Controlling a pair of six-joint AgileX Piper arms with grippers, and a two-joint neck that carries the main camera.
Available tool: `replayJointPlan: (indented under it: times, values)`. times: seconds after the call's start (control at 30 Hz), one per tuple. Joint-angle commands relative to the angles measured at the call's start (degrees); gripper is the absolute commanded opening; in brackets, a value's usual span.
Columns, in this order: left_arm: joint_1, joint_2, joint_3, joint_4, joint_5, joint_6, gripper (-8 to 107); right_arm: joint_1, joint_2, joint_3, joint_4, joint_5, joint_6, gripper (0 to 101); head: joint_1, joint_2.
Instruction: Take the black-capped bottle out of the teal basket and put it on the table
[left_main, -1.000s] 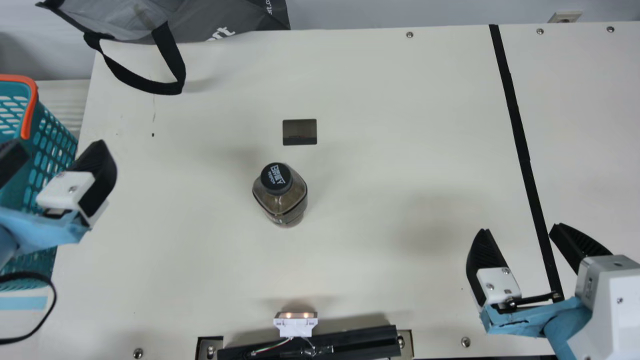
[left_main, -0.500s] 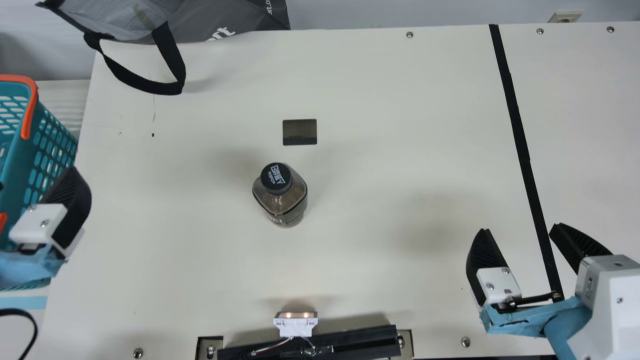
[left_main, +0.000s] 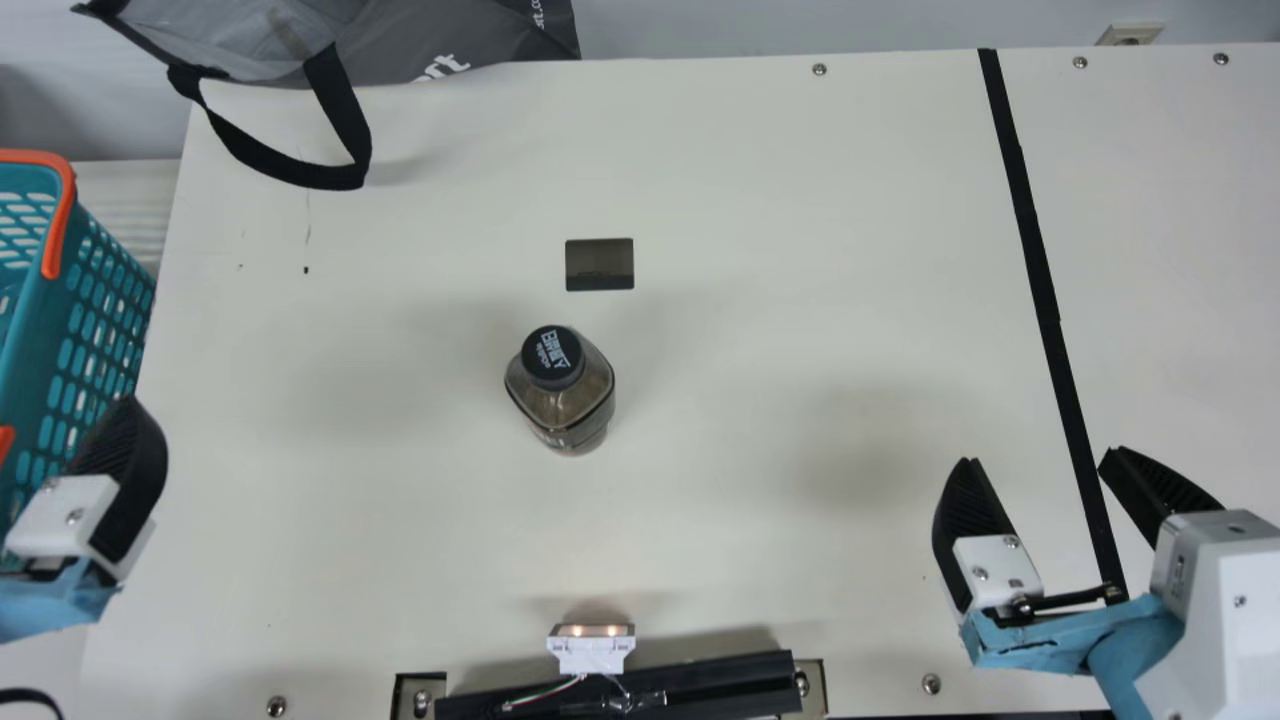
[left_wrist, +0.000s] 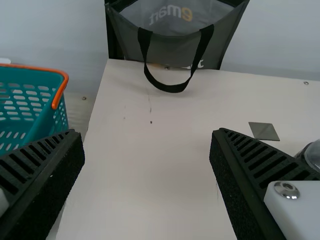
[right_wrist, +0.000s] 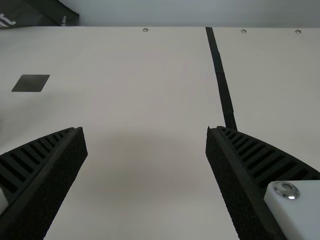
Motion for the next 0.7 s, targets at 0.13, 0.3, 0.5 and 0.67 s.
replayJointPlan:
  times: [0.13,0.3,0.5,0.67]
  values:
    - [3.2,-3.71,0.66,-4.27,2.92,4.4,107,0.0,0.0,0.0,0.0,0.0,0.0,91,-0.21,0.47]
    - [6.58,-6.51,1.01,-7.65,5.46,8.35,107,0.0,0.0,0.0,0.0,0.0,0.0,91,-0.21,0.47]
    - [11.08,-9.92,1.27,-12.02,9.02,13.38,107,0.0,0.0,0.0,0.0,0.0,0.0,91,-0.21,0.47]
    - [15.12,-12.57,1.31,-15.91,12.18,17.68,107,0.0,0.0,0.0,0.0,0.0,0.0,91,-0.21,0.47]
